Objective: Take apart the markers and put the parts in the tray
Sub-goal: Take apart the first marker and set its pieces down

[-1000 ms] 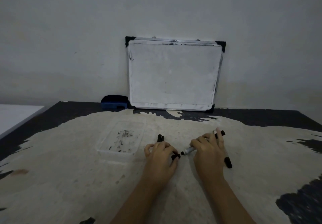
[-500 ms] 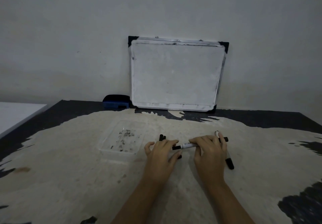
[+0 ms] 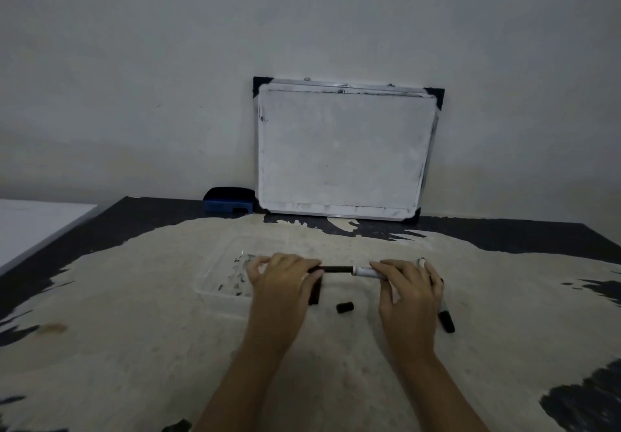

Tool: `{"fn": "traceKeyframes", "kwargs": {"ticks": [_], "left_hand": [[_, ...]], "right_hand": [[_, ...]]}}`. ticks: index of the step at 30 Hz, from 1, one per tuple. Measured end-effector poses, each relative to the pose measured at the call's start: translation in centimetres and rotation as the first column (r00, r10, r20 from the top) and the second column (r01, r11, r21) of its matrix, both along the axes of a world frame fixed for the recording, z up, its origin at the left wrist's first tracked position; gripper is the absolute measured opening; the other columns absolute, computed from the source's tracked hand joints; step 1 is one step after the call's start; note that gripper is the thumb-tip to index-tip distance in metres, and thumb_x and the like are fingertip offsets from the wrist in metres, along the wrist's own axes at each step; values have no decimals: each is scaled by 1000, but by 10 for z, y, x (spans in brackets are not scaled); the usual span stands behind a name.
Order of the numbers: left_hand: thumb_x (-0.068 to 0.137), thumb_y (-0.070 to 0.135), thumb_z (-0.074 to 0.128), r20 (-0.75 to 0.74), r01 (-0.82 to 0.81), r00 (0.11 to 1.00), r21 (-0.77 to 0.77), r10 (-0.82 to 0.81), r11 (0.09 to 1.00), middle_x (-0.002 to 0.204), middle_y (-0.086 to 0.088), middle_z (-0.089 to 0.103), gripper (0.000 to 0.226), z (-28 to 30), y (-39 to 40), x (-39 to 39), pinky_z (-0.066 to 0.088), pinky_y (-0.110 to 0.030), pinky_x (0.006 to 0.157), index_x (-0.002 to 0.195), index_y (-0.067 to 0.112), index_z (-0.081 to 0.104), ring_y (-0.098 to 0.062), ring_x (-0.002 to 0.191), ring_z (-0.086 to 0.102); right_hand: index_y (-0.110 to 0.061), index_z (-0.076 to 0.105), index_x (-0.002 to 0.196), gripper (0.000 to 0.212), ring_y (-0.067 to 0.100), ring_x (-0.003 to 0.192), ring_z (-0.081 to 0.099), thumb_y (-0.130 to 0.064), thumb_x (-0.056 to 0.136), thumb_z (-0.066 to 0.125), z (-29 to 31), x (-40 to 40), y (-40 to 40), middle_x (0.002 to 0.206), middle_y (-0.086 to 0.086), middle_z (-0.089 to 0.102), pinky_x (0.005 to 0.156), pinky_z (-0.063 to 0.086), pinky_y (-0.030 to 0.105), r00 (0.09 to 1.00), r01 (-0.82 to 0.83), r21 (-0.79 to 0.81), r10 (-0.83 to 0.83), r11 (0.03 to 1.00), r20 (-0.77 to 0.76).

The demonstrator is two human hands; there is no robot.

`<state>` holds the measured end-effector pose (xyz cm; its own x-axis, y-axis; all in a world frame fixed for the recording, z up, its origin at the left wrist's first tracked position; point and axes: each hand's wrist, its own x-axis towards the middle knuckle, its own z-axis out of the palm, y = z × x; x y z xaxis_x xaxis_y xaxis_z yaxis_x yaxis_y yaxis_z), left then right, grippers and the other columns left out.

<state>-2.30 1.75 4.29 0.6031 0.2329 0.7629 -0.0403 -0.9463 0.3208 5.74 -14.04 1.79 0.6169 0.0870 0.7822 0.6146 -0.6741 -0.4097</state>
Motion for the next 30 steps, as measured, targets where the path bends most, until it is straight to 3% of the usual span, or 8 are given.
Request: {"fn": "traceKeyframes", "kwargs": {"ticks": [4, 9, 16, 19, 22, 24, 27, 30], "left_hand": [[82, 28, 63, -12, -228, 974, -118, 228, 966, 86, 4, 72, 13, 8, 31, -10, 17, -29, 86, 93, 22, 68, -17, 86, 64], [84, 23, 62, -328, -521, 830, -166, 452, 837, 90, -4, 71, 16, 3, 42, -18, 20, -46, 98, 99, 19, 68, -25, 98, 54], [89, 27, 55, -362, -551, 803, -148, 473, 821, 103, -6, 69, 23, 2, 41, -15, 14, -48, 103, 107, 19, 65, -27, 108, 50], [87, 22, 58, -152, -388, 919, -204, 362, 899, 104, -7, 67, 17, 5, 33, -10, 15, -36, 95, 100, 18, 67, -23, 100, 56], [87, 24, 58, 5, -50, 998, -390, 57, 919, 102, 3, 65, 18, 13, 10, -4, 29, -34, 96, 102, 20, 64, -7, 92, 56], [86, 29, 57, 30, 118, 992, -538, -122, 835, 102, 10, 62, 20, 15, -10, -2, 45, -24, 89, 105, 25, 60, -1, 92, 57], [86, 29, 58, 8, 198, 955, -759, -295, 620, 94, 19, 60, 15, 16, -34, -4, 48, -9, 70, 95, 40, 53, 7, 86, 59], [86, 23, 61, 107, 281, 918, -855, -383, 435, 92, 10, 69, 13, 11, -41, -3, 51, -10, 72, 96, 31, 62, 6, 85, 65]], "right_hand": [[-17, 72, 97, 31, 17, 79, 62, 2, 72, 74, -2, 1, -1, 84, 0, 68, 99, 40, 52, 1000, 12, 6, -12, 1000, -9], [-18, 73, 96, 32, 17, 76, 61, 1, 70, 75, -1, 0, 1, 80, -1, 66, 98, 36, 42, 1000, 8, -14, -8, 1000, -19], [-17, 73, 97, 35, 18, 74, 61, 2, 68, 77, 3, -5, 1, 79, 1, 64, 93, 41, 48, 1000, -4, -17, 3, 1000, -19], [-16, 72, 101, 35, 12, 72, 57, -1, 71, 76, 7, -7, 3, 77, -1, 63, 94, 41, 46, 999, -35, 11, 35, 999, 9], [-14, 70, 103, 34, 4, 76, 57, -6, 70, 78, 10, -14, 9, 78, -3, 68, 99, 35, 37, 995, -91, 29, 91, 995, 29], [-14, 68, 99, 33, -9, 83, 50, -8, 69, 80, 12, -22, 14, 81, -4, 71, 101, 32, 33, 988, -153, 74, 151, 985, 27], [-11, 65, 93, 31, -29, 101, 33, -6, 66, 81, 17, -34, 18, 78, -1, 72, 94, 41, 38, 979, -202, 120, 201, 972, 22], [-9, 63, 93, 34, -28, 104, 27, -1, 65, 80, 17, -41, 22, 77, 0, 70, 80, 51, 46, 973, -230, 108, 227, 967, 41]]}}
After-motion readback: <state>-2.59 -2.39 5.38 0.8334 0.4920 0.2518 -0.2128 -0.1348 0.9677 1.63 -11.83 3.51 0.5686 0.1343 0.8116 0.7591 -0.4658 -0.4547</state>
